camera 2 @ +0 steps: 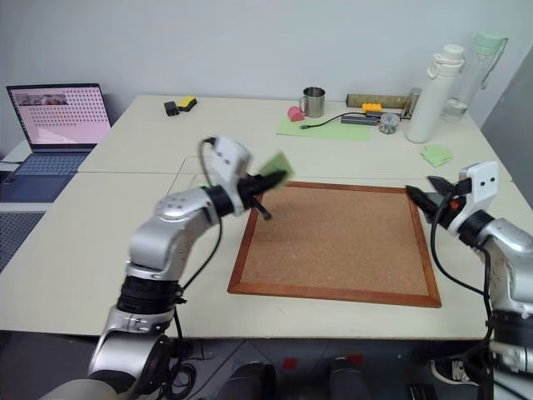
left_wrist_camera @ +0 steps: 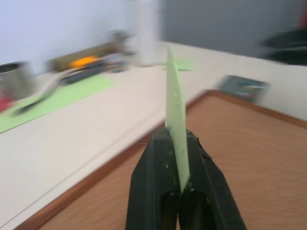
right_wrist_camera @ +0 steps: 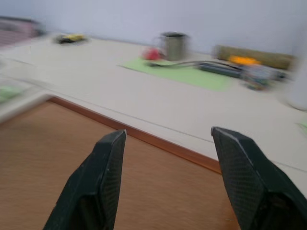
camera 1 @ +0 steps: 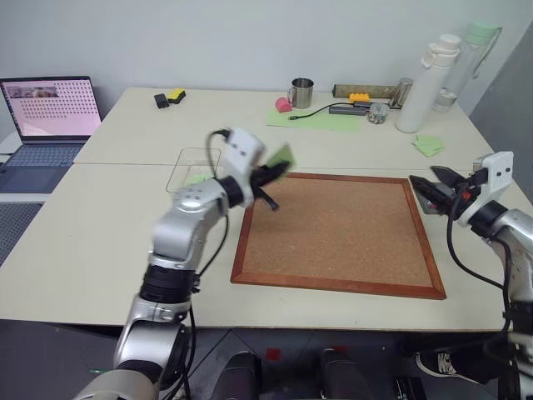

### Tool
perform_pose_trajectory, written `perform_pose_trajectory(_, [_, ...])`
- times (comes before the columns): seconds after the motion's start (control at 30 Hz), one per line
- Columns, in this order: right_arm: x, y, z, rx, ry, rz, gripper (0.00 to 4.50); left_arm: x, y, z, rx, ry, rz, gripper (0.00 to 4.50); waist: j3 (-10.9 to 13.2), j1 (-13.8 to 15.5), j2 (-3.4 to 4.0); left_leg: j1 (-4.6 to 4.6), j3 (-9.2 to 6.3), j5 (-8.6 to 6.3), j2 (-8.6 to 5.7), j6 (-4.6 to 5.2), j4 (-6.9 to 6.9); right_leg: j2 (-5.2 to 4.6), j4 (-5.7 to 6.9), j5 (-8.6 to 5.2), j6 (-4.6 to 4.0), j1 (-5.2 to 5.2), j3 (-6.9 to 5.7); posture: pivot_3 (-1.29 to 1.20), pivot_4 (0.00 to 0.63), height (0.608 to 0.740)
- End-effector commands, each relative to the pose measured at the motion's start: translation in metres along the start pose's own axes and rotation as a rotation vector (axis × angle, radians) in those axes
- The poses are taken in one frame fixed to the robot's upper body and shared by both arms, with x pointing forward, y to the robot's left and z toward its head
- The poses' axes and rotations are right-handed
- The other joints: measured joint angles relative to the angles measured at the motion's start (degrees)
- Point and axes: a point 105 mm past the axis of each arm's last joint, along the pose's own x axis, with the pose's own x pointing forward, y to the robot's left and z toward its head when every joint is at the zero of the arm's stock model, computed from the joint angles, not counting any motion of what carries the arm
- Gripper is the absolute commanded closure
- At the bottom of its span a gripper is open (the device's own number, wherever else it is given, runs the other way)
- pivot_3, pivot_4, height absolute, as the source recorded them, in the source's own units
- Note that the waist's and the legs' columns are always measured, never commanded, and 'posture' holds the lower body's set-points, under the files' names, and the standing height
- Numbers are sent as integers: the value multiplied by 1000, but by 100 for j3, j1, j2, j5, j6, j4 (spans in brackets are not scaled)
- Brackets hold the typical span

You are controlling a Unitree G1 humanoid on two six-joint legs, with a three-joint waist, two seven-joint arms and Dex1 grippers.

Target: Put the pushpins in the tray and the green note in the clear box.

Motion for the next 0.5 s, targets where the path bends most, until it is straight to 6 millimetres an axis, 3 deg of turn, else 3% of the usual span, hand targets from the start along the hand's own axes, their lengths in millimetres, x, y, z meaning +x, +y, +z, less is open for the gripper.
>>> perform_pose_trajectory(0.03, [6, 72, 29, 50, -78, 232, 1532, -23, 69, 13, 69, -7, 322, 4500, -1, 32, -4, 0, -2, 0, -2, 0, 2, 0, -1, 0, 0, 2, -3, 0, 150, 740])
perform_pose_trajectory(0.13, [10, 97, 23, 55, -52, 296, 1532, -30, 95, 8, 102, 36, 453, 4500, 4, 94, -23, 1, -8, 1, -6, -2, 7, -3, -8, 0, 1, 10, -11, 0, 150, 740])
perform_pose_trajectory(0.3, [16, 108, 8, 57, -27, 285, 1532, -21, 97, -13, 87, 103, 482, 4500, 5, 244, -44, -11, -1, 2, -18, -3, 15, -18, -24, 4, 8, 8, -12, 0, 150, 740])
perform_pose_trajectory(0.5, [16, 104, 8, 53, -29, 244, 1466, -13, 94, -19, 73, 96, 450, 3330, 8, 218, -49, -15, 0, 1, -13, -4, 4, -18, -19, 6, 7, -2, -12, 0, 150, 740])
